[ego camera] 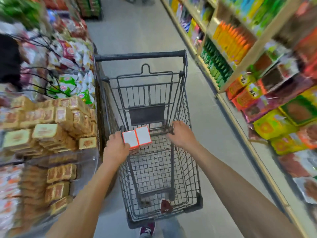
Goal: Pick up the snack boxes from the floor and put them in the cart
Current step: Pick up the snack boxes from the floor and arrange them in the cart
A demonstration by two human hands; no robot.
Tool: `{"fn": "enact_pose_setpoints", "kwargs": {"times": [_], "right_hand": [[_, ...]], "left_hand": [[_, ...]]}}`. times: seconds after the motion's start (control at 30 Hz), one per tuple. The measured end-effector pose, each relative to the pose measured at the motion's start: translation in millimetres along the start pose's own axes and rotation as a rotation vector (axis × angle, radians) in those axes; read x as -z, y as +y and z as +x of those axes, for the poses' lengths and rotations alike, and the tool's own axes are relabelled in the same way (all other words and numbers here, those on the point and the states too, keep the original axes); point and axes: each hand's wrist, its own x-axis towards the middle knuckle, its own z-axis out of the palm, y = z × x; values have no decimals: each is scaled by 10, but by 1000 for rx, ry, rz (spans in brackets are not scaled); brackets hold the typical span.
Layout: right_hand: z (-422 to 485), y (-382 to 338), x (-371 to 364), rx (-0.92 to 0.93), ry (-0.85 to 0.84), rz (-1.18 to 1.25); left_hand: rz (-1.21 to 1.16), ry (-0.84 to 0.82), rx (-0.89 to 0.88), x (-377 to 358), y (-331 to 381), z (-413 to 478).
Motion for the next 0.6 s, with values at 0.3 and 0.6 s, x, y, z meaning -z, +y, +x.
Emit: {"fn": "enact_pose_setpoints", "kwargs": {"times": [0.3, 0.6], "right_hand": [[-1730, 1180, 763, -384, 211, -66], [-4213, 2664, 798, -905, 326, 64]], "left_hand": [[410, -133, -607, 57, 1789, -656], [701, -230, -1168, -852, 3399, -2273]]}}
